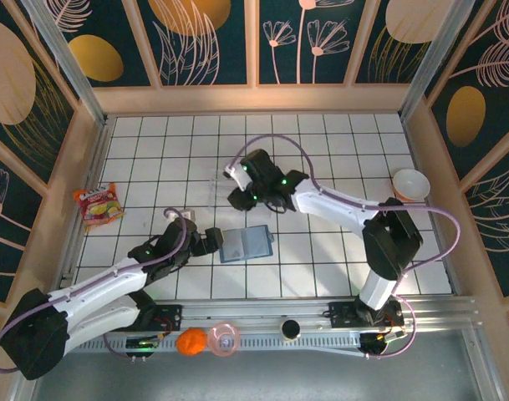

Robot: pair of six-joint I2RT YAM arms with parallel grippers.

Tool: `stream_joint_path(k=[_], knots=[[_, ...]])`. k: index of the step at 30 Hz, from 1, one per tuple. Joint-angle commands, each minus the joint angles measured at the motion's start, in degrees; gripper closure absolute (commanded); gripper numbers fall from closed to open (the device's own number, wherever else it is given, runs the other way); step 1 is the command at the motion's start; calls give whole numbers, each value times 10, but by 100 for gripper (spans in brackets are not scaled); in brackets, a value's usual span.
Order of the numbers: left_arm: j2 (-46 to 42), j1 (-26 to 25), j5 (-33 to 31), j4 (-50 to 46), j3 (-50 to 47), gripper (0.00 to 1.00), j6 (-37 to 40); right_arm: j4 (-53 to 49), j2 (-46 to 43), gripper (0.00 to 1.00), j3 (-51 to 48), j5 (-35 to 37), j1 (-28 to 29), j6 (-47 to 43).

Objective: Take the credit cards out of the card holder

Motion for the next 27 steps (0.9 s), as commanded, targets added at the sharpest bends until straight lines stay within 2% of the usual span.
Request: stream_joint_path(k=[1, 7, 15, 27], knots=[[-24, 5, -23, 2, -14, 1, -21, 51, -50, 66, -62, 46, 47, 137], [-46, 5, -35, -12, -28, 2, -39, 44, -37, 65, -122, 72, 101, 214], [-74, 5, -37, -37, -42, 5, -51, 31, 40, 64, -87, 138, 159, 213], [-91, 5, -22, -31, -58, 7, -60, 18, 88, 60, -65, 178, 190, 202]])
